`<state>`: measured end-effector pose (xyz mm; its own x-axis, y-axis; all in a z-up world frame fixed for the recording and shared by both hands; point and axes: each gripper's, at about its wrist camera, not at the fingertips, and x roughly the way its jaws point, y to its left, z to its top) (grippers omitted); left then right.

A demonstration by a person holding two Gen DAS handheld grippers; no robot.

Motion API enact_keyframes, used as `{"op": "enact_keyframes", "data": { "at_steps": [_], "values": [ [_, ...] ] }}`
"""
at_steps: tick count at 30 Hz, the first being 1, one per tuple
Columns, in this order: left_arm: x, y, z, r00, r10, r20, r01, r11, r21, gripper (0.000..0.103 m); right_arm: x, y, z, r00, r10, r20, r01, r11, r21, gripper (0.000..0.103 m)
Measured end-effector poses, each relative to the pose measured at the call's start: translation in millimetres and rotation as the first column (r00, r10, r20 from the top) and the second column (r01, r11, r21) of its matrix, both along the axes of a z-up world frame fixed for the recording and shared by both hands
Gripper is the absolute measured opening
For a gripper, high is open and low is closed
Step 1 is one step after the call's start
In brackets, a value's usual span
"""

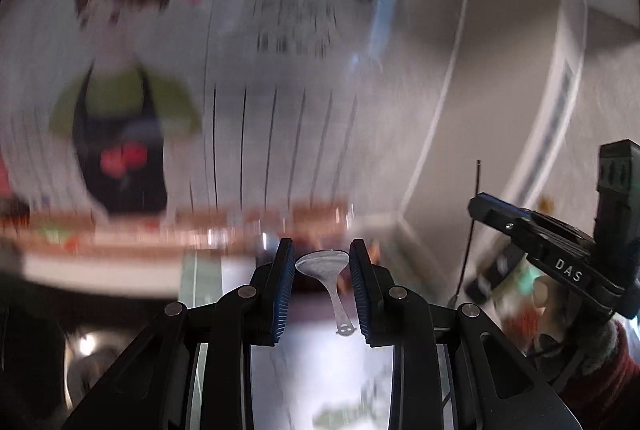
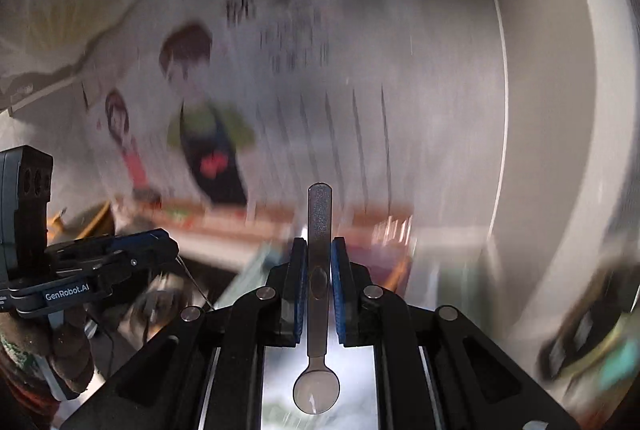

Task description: Organize utensils

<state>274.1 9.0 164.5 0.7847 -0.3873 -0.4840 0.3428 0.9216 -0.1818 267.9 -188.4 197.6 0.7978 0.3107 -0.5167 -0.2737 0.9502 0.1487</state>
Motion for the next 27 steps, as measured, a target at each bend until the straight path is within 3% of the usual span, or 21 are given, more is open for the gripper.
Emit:
{"op": "enact_keyframes", "data": {
  "at_steps": [3, 5, 8, 14, 16, 17, 18, 23, 27],
  "values": [
    [37, -6, 3, 1.0, 0.029, 0.012, -0.029, 1.0, -0.004, 0.029, 35, -7, 20, 0.995, -0.037, 0.098, 0.037, 0.999, -0.004, 0.011],
    [62, -9, -8, 0.999, 0.047, -0.011, -0.047, 0.999, 0.01, 0.029, 55, -12, 15, 0.993, -0.072, 0.098, 0.069, 0.997, 0.028, 0.011],
    [89, -12, -32, 0.996, 0.058, -0.065, -0.057, 0.998, 0.026, 0.029, 89, -12, -12, 0.993, -0.109, 0.055, 0.106, 0.993, 0.054, 0.011],
    [116, -13, -71, 0.989, 0.062, -0.136, -0.062, 0.998, 0.003, 0.029, 117, 9, -64, 0.991, -0.132, 0.032, 0.134, 0.99, -0.052, 0.011],
    [122, -14, -82, 0.985, 0.037, -0.169, -0.039, 0.999, -0.01, 0.033, 122, 10, -80, 0.994, -0.107, -0.023, 0.106, 0.993, -0.053, 0.012],
    [125, -16, -86, 0.983, 0.03, -0.182, -0.032, 0.999, -0.005, 0.046, 122, 8, -85, 0.993, -0.101, -0.054, 0.099, 0.994, -0.041, 0.013],
    [125, -16, -89, 0.982, 0.031, -0.186, -0.032, 0.999, -0.002, 0.059, 123, 6, -90, 0.991, -0.095, -0.093, 0.093, 0.995, -0.018, 0.014],
    [95, -7, -85, 0.984, 0.075, -0.159, -0.08, 0.996, -0.026, 0.062, 105, -10, -87, 0.985, -0.112, -0.131, 0.115, 0.993, 0.017, 0.022],
    [30, -4, -78, 0.987, 0.14, -0.076, -0.138, 0.99, 0.031, 0.07, 56, -16, -74, 0.988, -0.09, -0.122, 0.095, 0.995, 0.038, 0.028]
  ]
}}
